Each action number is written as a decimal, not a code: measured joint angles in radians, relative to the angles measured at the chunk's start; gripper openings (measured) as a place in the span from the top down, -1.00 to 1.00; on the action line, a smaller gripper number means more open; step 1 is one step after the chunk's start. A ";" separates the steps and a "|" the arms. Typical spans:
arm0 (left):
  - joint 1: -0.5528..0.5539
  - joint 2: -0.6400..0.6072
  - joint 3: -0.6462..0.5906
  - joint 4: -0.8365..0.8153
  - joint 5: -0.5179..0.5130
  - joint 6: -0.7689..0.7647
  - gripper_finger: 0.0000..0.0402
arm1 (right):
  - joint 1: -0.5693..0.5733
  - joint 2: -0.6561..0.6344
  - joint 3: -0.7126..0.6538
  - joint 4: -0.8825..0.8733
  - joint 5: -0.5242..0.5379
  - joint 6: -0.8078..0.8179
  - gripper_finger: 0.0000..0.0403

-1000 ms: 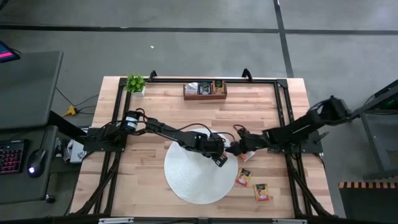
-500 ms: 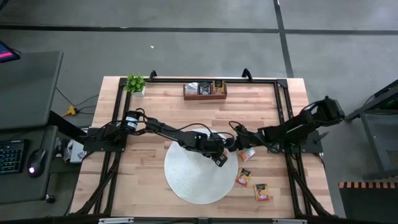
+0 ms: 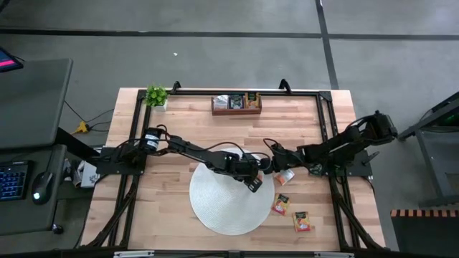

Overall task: Pick & Place Tea
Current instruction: Put the white tea bag into the left section of the wooden organizer

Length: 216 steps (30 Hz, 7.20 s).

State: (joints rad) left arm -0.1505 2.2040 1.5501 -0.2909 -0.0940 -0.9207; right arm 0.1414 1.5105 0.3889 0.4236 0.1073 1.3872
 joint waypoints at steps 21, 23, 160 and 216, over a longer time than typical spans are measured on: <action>0.001 0.000 0.000 -0.003 0.025 0.000 0.59 | -0.038 0.000 0.000 -0.008 0.021 -0.072 0.98; 0.002 0.000 0.000 -0.003 0.026 0.000 0.59 | -0.051 0.000 0.000 -0.008 0.008 -0.091 0.98; 0.569 -1.389 -1.249 0.465 0.551 0.680 1.00 | -0.725 0.558 1.056 -0.205 -0.404 -1.232 1.00; 0.569 -1.389 -1.249 0.453 0.519 0.680 1.00 | -0.721 0.672 1.297 -0.592 -0.381 -1.392 1.00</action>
State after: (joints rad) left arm 0.4187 0.8150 0.3008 0.1619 0.4248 -0.2405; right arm -0.5797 2.1824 1.6855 -0.1682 -0.2734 -0.0049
